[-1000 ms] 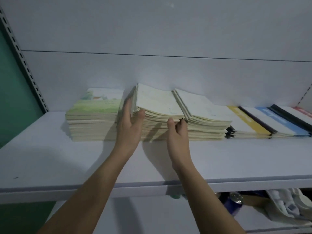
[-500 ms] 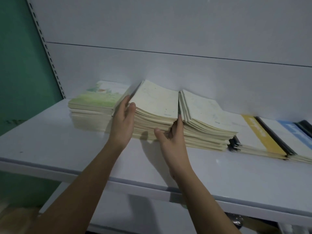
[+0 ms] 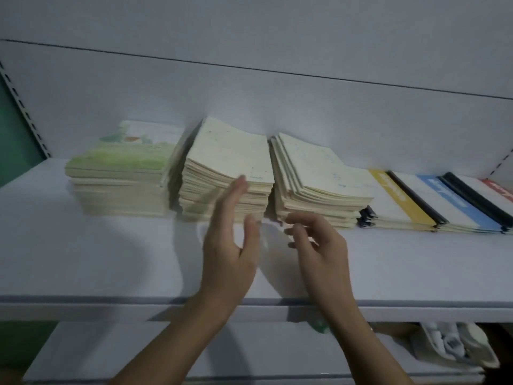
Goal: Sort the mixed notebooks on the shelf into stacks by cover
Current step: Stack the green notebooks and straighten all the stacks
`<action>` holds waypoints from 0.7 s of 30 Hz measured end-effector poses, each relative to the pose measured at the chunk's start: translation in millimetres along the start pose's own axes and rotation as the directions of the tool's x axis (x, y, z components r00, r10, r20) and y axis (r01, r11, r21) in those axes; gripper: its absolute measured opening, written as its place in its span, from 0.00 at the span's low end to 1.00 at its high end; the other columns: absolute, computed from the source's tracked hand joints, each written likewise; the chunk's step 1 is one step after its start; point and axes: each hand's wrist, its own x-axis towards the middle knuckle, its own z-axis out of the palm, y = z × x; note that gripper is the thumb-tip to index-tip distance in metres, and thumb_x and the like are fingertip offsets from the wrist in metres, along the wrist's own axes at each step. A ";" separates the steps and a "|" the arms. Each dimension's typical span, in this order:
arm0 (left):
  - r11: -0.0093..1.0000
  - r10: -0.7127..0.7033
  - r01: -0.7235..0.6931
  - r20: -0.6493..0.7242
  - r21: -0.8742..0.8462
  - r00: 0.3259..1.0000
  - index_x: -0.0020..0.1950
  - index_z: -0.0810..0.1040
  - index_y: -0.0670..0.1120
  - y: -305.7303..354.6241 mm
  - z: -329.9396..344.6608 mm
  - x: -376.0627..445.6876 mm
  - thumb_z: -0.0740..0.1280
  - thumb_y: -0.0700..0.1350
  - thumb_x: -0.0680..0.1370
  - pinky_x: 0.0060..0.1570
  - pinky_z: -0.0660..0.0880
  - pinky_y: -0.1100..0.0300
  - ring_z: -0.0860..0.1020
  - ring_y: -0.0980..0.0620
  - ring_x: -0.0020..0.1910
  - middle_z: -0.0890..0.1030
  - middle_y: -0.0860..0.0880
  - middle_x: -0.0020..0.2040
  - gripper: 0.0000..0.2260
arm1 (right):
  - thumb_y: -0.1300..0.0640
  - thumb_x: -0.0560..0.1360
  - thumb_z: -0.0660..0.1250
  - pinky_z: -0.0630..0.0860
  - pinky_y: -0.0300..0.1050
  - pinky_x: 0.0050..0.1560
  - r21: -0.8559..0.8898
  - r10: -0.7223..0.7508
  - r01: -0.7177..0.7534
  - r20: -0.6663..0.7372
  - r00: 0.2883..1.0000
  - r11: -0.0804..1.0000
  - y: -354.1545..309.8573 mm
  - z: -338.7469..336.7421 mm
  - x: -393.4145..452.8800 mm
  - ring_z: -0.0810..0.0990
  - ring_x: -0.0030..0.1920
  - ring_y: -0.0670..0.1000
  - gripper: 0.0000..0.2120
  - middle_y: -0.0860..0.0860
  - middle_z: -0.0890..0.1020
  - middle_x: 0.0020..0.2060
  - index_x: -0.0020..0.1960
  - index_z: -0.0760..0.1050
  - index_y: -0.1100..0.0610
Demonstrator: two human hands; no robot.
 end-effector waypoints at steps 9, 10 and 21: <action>0.895 -0.411 0.446 0.341 -0.027 0.845 0.80 0.47 0.55 10.1 72.0 5.2 0.61 0.55 0.81 0.67 0.52 0.67 0.53 0.62 0.75 0.52 0.60 0.78 0.32 | 0.58 0.80 0.60 0.68 0.29 0.44 -0.003 0.118 -0.127 -0.357 0.927 0.992 32.9 -98.0 71.3 0.76 0.53 0.43 0.09 0.48 0.77 0.55 0.58 0.74 0.55; 0.882 -0.433 0.470 0.329 -0.037 0.839 0.80 0.47 0.55 8.7 77.4 6.9 0.62 0.56 0.80 0.68 0.52 0.65 0.53 0.59 0.76 0.51 0.59 0.79 0.33 | 0.55 0.80 0.60 0.68 0.31 0.45 0.019 0.178 -0.180 -0.261 0.949 0.984 35.6 -101.9 76.2 0.75 0.54 0.42 0.10 0.47 0.77 0.56 0.61 0.73 0.54; 0.873 -0.470 0.476 0.081 -0.106 0.879 0.74 0.67 0.49 2.5 110.9 22.3 0.73 0.51 0.74 0.54 0.69 0.77 0.73 0.61 0.64 0.76 0.54 0.67 0.30 | 0.54 0.79 0.63 0.75 0.41 0.52 0.019 0.188 -0.198 0.238 0.953 0.980 42.9 -106.0 91.9 0.80 0.52 0.43 0.13 0.44 0.80 0.54 0.64 0.71 0.52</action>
